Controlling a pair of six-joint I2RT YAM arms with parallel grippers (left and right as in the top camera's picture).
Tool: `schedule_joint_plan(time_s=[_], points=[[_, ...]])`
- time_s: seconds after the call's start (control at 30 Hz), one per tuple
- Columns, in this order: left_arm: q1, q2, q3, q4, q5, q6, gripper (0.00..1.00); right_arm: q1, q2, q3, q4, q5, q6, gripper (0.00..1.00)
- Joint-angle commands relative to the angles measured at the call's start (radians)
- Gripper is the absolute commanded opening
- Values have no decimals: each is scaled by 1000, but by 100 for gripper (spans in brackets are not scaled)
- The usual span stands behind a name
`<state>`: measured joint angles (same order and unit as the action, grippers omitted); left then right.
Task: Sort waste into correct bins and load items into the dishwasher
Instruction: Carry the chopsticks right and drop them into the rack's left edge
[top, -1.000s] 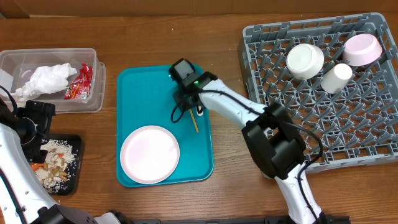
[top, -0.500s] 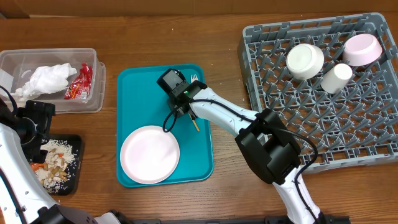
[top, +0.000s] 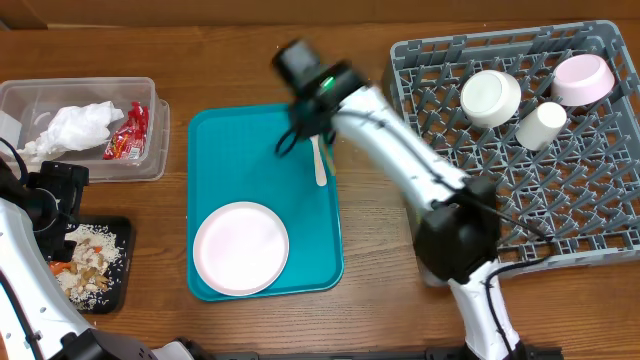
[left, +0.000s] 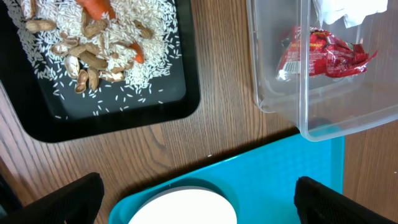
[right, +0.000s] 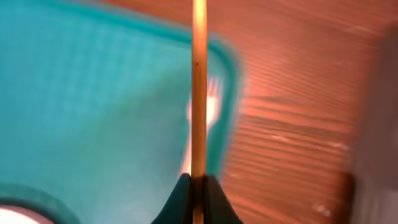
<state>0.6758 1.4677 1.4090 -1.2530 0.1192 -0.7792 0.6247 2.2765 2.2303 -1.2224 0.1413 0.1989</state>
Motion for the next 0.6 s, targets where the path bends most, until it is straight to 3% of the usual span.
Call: schedule_joint_plan(time_s=[0.0, 0.13, 0.3, 0.57], points=[[-2, 4, 8, 2, -7, 9, 100, -146, -103, 158, -101, -4, -31, 4], [-2, 4, 8, 1, -7, 8, 100, -329, -129, 193, -204, -48, -90, 4], [-2, 4, 8, 2, -7, 9, 100, -526, -123, 132, -224, -431, -359, 4], [-2, 4, 8, 1, -7, 9, 100, -553, -123, -158, -8, -476, -379, 4]])
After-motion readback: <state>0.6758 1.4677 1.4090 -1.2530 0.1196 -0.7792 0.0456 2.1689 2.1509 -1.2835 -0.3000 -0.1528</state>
